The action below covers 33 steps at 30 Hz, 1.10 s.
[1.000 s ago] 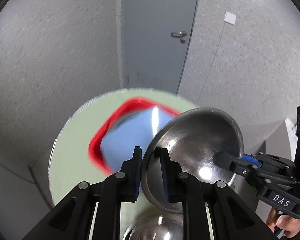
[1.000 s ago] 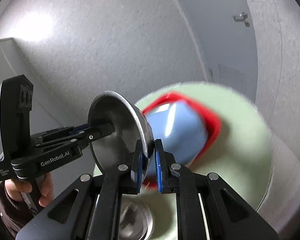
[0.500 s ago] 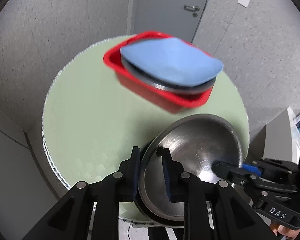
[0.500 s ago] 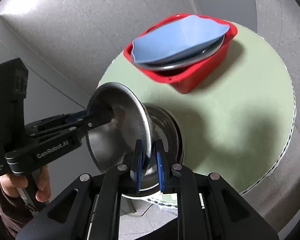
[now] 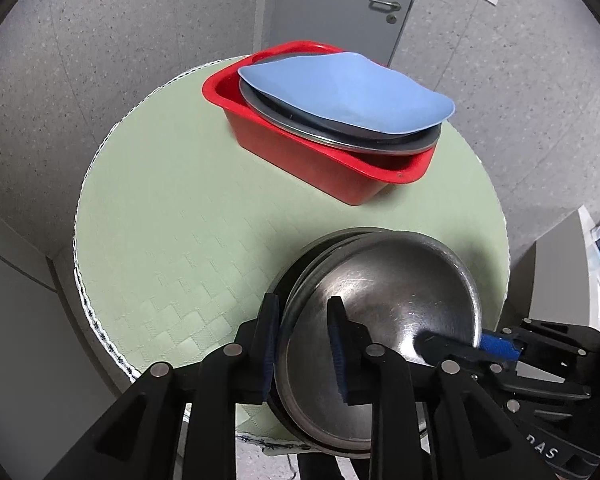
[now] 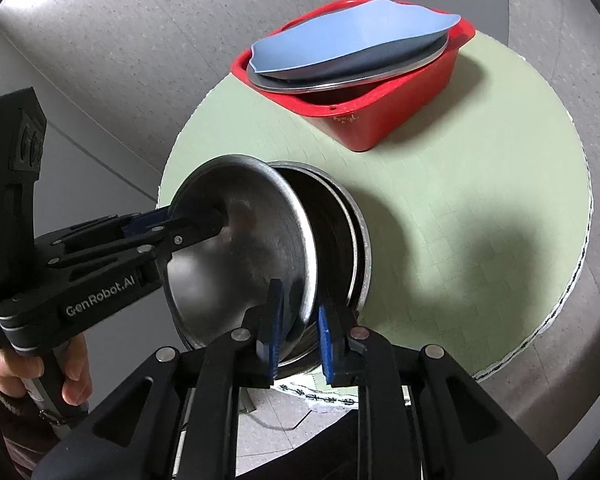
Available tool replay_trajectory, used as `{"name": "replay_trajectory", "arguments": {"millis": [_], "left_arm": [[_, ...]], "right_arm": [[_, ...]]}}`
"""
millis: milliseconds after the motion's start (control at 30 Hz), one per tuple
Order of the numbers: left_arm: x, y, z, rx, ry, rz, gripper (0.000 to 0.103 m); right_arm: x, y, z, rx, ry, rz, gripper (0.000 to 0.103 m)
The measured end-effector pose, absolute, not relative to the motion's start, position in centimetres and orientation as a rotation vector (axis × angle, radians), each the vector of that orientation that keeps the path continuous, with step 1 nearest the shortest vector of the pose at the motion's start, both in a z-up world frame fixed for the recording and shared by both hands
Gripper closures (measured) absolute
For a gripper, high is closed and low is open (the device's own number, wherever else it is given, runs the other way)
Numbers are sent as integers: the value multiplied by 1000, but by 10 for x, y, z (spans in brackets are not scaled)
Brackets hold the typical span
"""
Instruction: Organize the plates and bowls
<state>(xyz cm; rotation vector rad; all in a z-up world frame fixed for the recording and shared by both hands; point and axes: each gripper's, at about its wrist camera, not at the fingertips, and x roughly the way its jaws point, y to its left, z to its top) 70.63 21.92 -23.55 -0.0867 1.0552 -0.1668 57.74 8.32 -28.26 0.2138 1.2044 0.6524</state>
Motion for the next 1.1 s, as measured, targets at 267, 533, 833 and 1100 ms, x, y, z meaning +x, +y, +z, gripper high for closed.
{"name": "replay_trajectory", "arguments": {"millis": [267,533,833,1100], "left_arm": [[706,217,-251,-133,1045,-161,80],[688,229,-235,-181,968,-155,51],[656,263,-229,-246,880,-23,34],[643,267,-257,-292,932,-7,34]], "right_arm": [[571,86,-272,213,1166,655,52],[566,79,-257,231,1130,655,38],[567,52,-250,212,1047,529,34],[571,50,-285,263,1115,506,34]]}}
